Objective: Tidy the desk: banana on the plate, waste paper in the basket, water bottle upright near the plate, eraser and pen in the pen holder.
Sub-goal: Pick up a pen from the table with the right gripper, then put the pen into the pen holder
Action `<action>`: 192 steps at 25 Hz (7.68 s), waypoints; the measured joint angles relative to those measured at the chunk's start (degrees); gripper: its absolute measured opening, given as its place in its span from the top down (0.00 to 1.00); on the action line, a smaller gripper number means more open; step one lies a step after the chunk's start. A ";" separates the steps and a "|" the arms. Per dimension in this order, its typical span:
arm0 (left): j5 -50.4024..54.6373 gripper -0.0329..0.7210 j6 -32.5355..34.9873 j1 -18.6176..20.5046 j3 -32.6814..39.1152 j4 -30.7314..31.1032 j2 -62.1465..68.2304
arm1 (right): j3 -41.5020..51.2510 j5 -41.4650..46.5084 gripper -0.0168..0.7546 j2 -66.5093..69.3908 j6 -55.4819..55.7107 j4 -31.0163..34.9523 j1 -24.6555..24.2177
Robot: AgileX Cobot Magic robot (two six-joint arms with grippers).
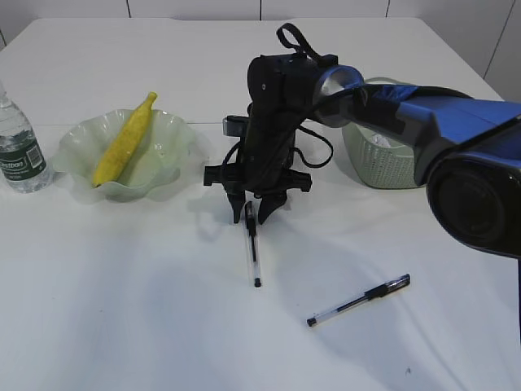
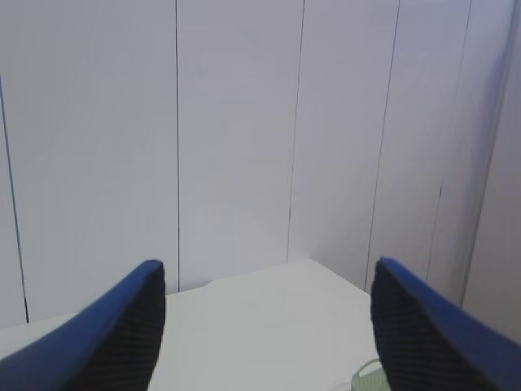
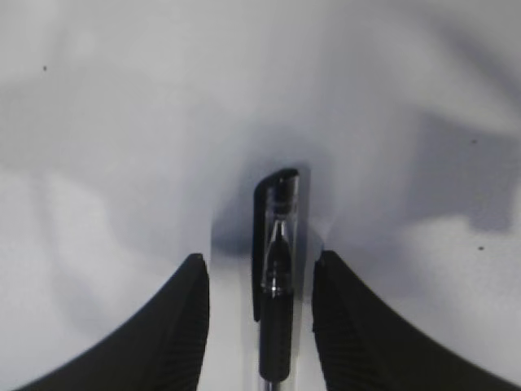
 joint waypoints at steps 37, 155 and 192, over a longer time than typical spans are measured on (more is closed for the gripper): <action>0.68 0.23 -0.09 0.00 0.00 0.11 0.00 | 0.00 0.00 0.57 0.00 -5.66 -3.97 0.00; 1.95 0.23 -0.09 0.00 0.00 0.51 0.00 | -13.56 0.49 0.93 0.09 -6.00 -9.23 0.00; 1.95 0.23 -0.09 0.00 0.00 2.75 0.00 | -30.84 -0.31 0.93 0.09 -6.32 -29.98 0.00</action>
